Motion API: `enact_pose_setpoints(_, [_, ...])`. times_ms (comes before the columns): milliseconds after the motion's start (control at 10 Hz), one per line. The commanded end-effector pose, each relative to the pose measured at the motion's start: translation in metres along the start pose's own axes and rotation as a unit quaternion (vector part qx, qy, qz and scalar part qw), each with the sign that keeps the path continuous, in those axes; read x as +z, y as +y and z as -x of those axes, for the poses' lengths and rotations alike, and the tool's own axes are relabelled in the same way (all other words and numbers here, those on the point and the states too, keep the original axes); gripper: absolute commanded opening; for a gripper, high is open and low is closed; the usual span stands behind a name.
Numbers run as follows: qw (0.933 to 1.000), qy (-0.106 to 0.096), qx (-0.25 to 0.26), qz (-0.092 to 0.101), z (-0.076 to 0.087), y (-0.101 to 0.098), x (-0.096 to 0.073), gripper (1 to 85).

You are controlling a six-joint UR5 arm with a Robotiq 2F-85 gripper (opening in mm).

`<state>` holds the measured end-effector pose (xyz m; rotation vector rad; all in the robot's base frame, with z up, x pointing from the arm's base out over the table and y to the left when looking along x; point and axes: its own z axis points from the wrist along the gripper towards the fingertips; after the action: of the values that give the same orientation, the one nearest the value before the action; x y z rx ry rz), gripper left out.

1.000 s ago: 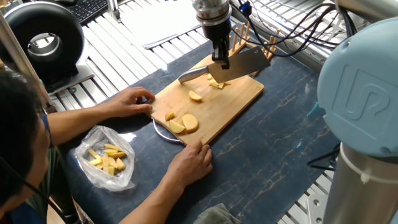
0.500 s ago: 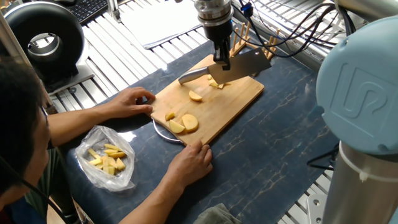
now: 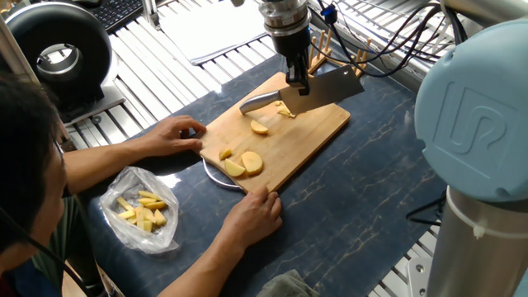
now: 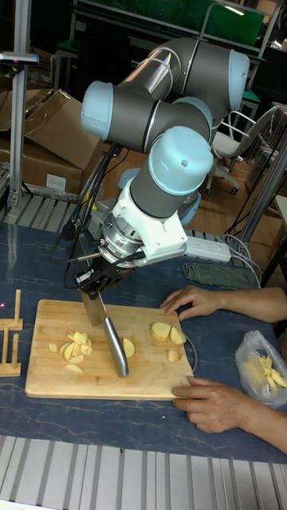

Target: Chop the potatoes

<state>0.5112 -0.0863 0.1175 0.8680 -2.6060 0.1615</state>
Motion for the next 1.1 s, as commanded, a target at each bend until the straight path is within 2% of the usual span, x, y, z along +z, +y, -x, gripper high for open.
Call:
enact_pose_setpoints(0, [1.0, 0.005, 0.004, 0.003, 0.0, 0.0019, 0.0016, 1.0])
enact_pose_setpoints(1000, [0.9998, 0.014, 0.009, 0.006, 0.0, 0.0045, 0.0068, 1.0])
